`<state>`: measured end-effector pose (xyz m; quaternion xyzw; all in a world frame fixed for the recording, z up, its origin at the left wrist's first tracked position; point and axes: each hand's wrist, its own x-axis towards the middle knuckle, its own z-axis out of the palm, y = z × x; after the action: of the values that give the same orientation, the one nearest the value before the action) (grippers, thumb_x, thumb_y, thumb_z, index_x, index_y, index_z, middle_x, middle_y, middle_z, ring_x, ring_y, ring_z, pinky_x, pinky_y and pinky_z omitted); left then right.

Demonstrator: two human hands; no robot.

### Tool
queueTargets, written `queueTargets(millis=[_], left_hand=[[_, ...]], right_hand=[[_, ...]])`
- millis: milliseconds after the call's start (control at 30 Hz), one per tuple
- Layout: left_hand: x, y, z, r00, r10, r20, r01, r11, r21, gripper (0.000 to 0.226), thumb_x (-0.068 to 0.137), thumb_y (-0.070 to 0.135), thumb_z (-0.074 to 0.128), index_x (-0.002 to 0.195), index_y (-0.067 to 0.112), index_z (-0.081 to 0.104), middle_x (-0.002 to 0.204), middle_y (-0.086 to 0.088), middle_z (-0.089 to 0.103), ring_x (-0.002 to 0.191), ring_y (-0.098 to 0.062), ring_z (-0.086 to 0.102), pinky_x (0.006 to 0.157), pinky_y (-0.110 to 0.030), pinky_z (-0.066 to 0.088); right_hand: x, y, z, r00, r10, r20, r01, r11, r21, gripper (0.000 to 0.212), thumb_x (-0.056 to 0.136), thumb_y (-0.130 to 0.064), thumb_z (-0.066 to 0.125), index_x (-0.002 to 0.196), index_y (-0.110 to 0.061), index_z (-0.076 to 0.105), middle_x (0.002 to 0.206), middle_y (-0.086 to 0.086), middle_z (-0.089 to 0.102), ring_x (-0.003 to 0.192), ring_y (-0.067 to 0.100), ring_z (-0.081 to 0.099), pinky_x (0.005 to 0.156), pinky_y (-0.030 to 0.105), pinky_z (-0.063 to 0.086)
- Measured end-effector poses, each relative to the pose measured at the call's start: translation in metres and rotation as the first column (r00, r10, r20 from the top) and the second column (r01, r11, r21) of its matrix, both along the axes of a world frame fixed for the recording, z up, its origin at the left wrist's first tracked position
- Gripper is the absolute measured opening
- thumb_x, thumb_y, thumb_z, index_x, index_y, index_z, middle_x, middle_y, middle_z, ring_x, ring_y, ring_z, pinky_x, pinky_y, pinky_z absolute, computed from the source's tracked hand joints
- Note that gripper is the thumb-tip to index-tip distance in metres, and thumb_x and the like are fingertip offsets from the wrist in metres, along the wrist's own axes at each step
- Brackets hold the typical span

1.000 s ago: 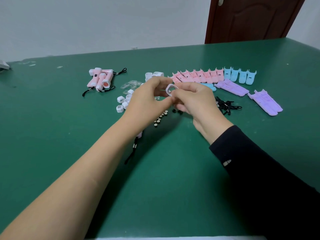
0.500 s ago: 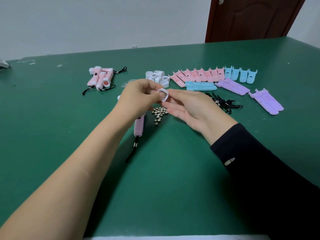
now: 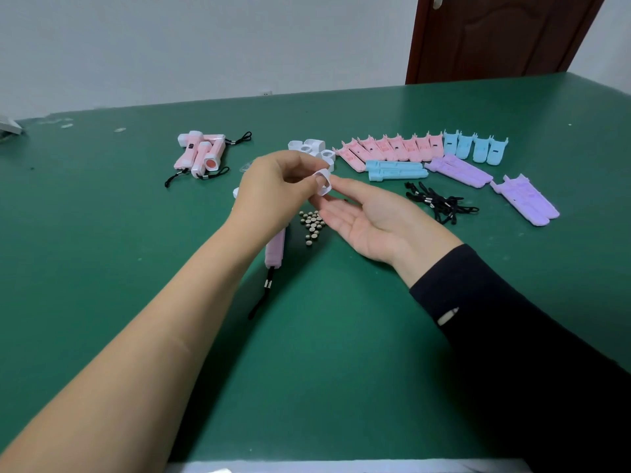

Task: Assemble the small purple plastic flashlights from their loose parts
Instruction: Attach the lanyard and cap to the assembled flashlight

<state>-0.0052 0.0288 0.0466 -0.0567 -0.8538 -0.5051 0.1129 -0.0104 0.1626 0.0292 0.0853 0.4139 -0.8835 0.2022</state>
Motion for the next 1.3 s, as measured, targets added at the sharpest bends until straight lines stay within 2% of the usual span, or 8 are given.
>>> queueTargets(millis=[333,600,733,867,967,1033,1100,1300], left_hand=[[0.001,0.007,-0.003,0.989,0.005,-0.150,0.001,0.999,0.040,0.016,0.089,0.008,0.066,0.091,0.024,0.069,0.091,0.014,0.070,0.079,-0.006,0.064,0.070,-0.009,0.044],[-0.001,0.003,-0.003,0.996,0.039,-0.082,-0.036,0.999,0.035,0.030,0.088,0.017,0.070,0.117,0.023,0.063,0.100,0.013,0.066,0.087,-0.011,0.065,0.081,-0.021,0.051],[-0.006,-0.013,0.004,0.992,0.101,0.073,-0.084,0.976,-0.202,0.046,0.085,0.031,0.074,0.125,0.023,0.054,0.116,0.004,0.061,0.098,-0.016,0.062,0.084,-0.029,0.048],[-0.004,-0.029,0.005,0.946,0.255,0.202,-0.094,0.809,-0.580,0.067,0.082,0.053,0.069,0.129,0.012,0.045,0.128,-0.008,0.054,0.106,-0.023,0.055,0.081,-0.032,0.042],[0.004,-0.028,0.008,0.881,0.328,0.340,0.014,0.700,-0.714,0.078,0.081,0.063,0.063,0.135,0.011,0.043,0.106,0.003,0.058,0.090,-0.021,0.052,0.060,-0.031,0.035],[0.006,-0.025,0.006,0.867,0.311,0.389,0.101,0.656,-0.748,0.043,0.086,0.060,0.060,0.105,0.023,0.069,0.075,0.011,0.045,0.065,-0.011,0.049,0.049,-0.027,0.026],[0.005,-0.023,0.004,0.876,0.278,0.394,0.142,0.632,-0.762,0.051,0.091,0.050,0.059,0.053,0.016,0.059,0.057,0.003,0.044,0.049,-0.009,0.042,0.043,-0.026,0.027],[0.001,-0.030,0.005,0.917,0.240,0.319,0.137,0.561,-0.816,0.048,0.093,0.026,0.050,0.048,0.013,0.051,0.055,-0.003,0.043,0.049,-0.015,0.039,0.049,-0.029,0.029]], right_hand=[[-0.001,0.002,-0.001,0.984,-0.009,-0.179,0.008,1.000,-0.008,0.013,0.092,-0.007,0.061,0.101,-0.015,0.065,0.082,0.000,0.075,0.077,0.009,0.072,0.067,0.018,0.057],[0.000,0.000,-0.004,0.878,-0.141,-0.457,0.295,0.911,0.287,0.016,0.085,-0.008,0.069,0.094,-0.022,0.071,0.093,-0.004,0.073,0.087,0.005,0.068,0.073,0.018,0.054],[-0.001,0.002,-0.004,0.835,-0.169,-0.523,0.388,0.855,0.344,0.018,0.083,-0.007,0.071,0.092,-0.023,0.071,0.091,-0.003,0.070,0.081,0.001,0.065,0.078,0.019,0.055],[-0.001,0.003,-0.005,0.820,-0.168,-0.547,0.425,0.818,0.387,0.021,0.082,-0.006,0.072,0.093,-0.023,0.071,0.097,0.000,0.071,0.087,0.005,0.064,0.089,0.025,0.053],[0.001,0.003,-0.004,0.820,-0.164,-0.548,0.427,0.814,0.394,0.022,0.082,-0.005,0.071,0.092,-0.024,0.070,0.106,0.004,0.070,0.090,0.006,0.064,0.091,0.027,0.053],[0.001,0.002,-0.004,0.826,-0.163,-0.539,0.419,0.818,0.394,0.021,0.083,-0.004,0.071,0.092,-0.024,0.070,0.107,0.003,0.070,0.090,0.005,0.064,0.091,0.027,0.053],[0.001,0.002,-0.004,0.838,-0.169,-0.519,0.405,0.830,0.383,0.020,0.083,-0.005,0.071,0.092,-0.023,0.070,0.104,0.000,0.069,0.088,0.005,0.064,0.088,0.025,0.055],[-0.001,0.005,-0.007,0.923,-0.154,-0.353,0.265,0.920,0.290,0.016,0.086,-0.011,0.070,0.096,-0.022,0.068,0.097,-0.003,0.072,0.085,0.007,0.071,0.079,0.021,0.055]])
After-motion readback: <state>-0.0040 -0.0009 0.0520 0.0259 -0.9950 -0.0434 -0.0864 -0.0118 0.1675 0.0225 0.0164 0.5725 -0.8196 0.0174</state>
